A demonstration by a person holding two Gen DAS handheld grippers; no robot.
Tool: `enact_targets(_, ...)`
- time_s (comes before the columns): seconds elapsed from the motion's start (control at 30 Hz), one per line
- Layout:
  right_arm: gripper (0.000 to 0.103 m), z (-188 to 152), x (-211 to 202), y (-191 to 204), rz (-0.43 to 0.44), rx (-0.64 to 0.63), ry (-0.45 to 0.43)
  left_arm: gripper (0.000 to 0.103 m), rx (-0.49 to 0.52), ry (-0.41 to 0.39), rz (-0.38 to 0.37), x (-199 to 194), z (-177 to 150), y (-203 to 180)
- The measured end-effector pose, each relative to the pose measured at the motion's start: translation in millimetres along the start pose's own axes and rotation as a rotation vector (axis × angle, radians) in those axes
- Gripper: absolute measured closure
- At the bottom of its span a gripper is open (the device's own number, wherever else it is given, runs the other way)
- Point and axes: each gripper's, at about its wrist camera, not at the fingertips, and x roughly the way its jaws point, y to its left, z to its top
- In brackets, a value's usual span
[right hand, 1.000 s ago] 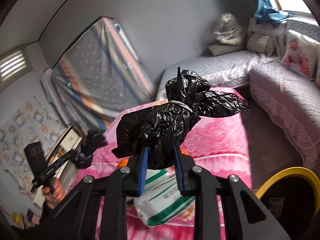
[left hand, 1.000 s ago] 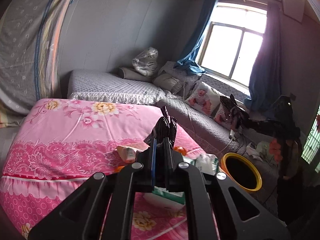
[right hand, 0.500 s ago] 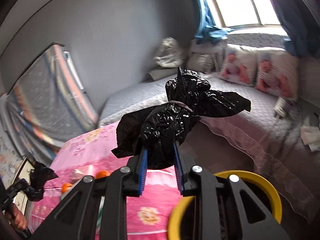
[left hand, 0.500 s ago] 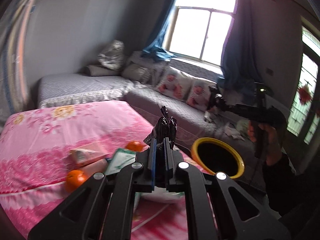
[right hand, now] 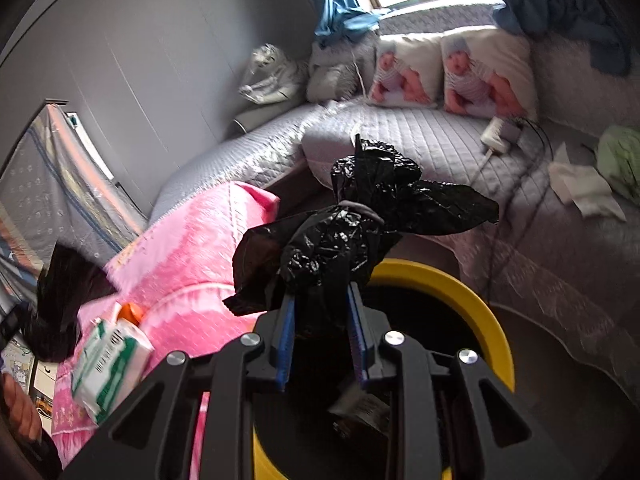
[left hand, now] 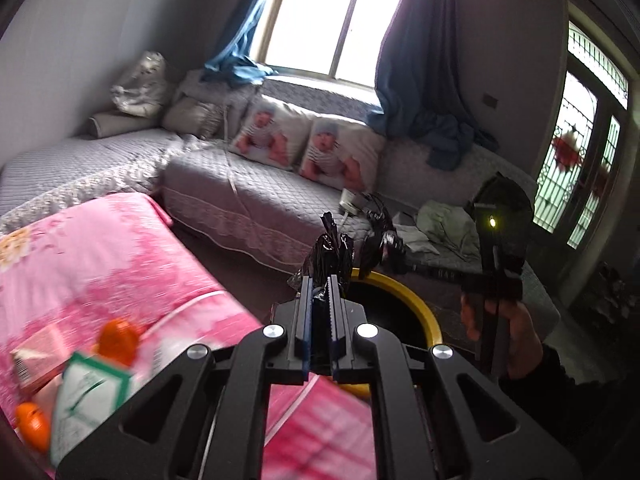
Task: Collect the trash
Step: 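Carry both black bags over the yellow bin and open both grippers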
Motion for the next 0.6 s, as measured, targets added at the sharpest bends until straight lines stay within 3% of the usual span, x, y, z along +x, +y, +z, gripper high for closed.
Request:
enact_targets(0.27, 0.08, -31.3, 7.8, -34.2, -0.018, 0.029, 0.073, 0.097, -0.016, 0.115, -0.03, 100.0, 12.7, -24.5)
enact_targets(0.6, 0.08, -58.2, 13.2, -54.9, -0.045, 0.047, 0.131, 0.097, -0.067, 0.162, -0.023, 166.7, 13.0, -41.0)
